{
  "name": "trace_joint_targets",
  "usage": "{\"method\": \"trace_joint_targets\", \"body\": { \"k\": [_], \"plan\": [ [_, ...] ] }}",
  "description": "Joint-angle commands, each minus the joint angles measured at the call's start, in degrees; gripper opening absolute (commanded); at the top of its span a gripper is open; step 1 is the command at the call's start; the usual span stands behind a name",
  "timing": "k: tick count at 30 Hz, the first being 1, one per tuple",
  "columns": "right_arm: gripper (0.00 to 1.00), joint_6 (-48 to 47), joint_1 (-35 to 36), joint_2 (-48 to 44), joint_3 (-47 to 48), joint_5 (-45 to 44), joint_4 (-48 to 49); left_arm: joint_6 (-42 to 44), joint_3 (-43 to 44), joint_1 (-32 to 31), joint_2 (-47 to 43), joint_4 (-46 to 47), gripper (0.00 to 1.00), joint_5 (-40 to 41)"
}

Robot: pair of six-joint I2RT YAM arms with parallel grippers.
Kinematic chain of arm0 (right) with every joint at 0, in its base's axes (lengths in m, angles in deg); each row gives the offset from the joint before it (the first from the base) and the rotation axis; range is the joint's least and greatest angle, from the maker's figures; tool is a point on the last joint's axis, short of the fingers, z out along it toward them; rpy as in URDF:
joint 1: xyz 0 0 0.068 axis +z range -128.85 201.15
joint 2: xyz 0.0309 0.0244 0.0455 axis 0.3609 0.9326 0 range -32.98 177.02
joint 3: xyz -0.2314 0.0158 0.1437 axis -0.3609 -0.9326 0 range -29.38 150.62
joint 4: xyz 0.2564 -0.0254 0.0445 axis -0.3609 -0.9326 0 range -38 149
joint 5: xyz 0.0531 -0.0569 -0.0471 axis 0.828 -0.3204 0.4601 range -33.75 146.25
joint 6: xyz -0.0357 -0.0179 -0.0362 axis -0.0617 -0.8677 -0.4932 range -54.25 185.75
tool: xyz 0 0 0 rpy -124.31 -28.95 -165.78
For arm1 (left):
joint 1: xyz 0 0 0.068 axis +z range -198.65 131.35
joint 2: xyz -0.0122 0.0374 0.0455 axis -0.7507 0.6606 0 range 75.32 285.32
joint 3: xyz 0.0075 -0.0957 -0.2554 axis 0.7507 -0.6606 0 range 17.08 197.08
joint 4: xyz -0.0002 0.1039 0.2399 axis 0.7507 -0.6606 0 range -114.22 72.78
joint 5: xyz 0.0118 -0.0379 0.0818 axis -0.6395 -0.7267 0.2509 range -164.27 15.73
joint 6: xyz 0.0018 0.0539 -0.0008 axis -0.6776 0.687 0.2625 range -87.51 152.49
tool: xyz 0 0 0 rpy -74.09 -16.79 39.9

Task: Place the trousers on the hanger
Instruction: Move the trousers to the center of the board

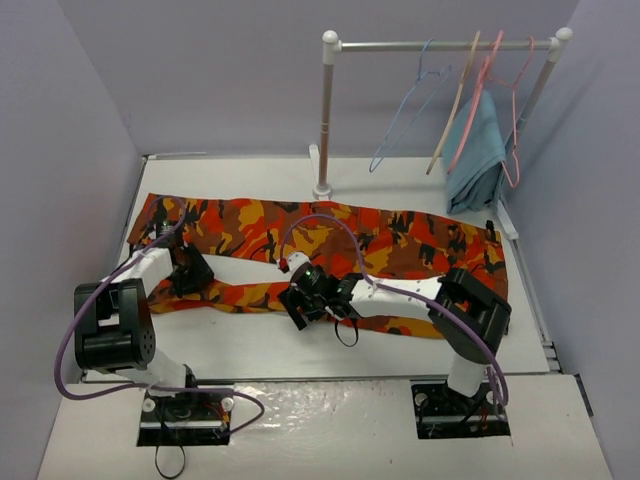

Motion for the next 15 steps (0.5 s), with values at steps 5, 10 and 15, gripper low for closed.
{"method": "trace_joint_targets", "body": {
  "k": [5,10,15],
  "plan": [
    [0.73,1.8,0.0,-1.1,-8.5,10.1,2.7,-3.9,1.9,0.1,5.2,4.7,0.4,1.1],
    [0.74,5.1,0.4,-8.7,-11.7,15.3,-5.1,-5.9,3.4,0.2,6.6,5.3,0.4,3.3],
    [0.79,9.1,1.2,-14.6,-13.7,15.7,-12.0,-7.1,4.8,0.2,8.9,5.9,0.4,4.0]
  ]
}}
